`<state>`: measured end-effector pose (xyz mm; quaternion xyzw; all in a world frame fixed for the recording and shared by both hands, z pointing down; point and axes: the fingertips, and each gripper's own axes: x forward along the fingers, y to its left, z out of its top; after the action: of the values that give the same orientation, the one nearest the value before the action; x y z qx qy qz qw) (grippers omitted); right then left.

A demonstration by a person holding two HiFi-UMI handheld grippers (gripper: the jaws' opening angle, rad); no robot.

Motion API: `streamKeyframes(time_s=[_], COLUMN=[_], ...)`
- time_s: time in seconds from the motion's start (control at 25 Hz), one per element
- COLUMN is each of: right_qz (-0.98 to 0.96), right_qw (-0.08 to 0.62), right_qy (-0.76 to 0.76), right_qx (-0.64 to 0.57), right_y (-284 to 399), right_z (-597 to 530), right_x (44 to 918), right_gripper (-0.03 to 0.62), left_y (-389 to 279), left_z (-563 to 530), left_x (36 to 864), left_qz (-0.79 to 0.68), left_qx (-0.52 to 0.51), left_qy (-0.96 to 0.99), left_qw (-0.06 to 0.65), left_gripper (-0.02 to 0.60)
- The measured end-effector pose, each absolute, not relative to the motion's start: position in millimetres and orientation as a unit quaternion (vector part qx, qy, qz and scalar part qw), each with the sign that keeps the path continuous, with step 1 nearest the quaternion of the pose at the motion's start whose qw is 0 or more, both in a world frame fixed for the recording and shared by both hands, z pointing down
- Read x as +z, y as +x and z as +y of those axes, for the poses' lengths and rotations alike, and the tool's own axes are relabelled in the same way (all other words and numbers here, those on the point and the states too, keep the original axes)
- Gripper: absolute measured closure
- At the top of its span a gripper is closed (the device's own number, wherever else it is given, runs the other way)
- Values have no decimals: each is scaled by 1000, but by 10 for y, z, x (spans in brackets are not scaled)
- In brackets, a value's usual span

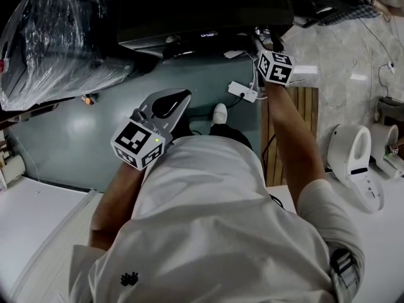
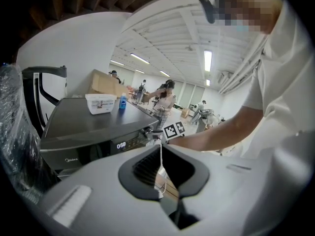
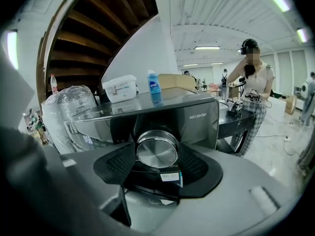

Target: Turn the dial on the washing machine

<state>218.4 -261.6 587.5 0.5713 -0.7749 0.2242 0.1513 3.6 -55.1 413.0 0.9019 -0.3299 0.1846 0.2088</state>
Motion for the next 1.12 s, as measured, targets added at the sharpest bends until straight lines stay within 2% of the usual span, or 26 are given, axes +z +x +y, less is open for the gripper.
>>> streamKeyframes(time_s=[0.16, 0.64, 1.12], right_qz=[-777, -795, -779], right_qw=[155, 259, 287], right_qy=[569, 542, 553], right_qx=[218, 80, 73], right_y=[2199, 2080, 2086], right_z=[-2610, -2470, -2579], right_x=[5872, 5789, 5926], right_gripper=[324, 321, 322], left_y=[63, 98, 31], left_z=[-555, -590, -572], left_x=[4129, 4147, 4177], left_qz=[-328, -319, -321], left_qx=[186, 185, 186], left_qy=[903, 906, 905], left_qw=[207, 207, 210], left_gripper=[522, 523, 522])
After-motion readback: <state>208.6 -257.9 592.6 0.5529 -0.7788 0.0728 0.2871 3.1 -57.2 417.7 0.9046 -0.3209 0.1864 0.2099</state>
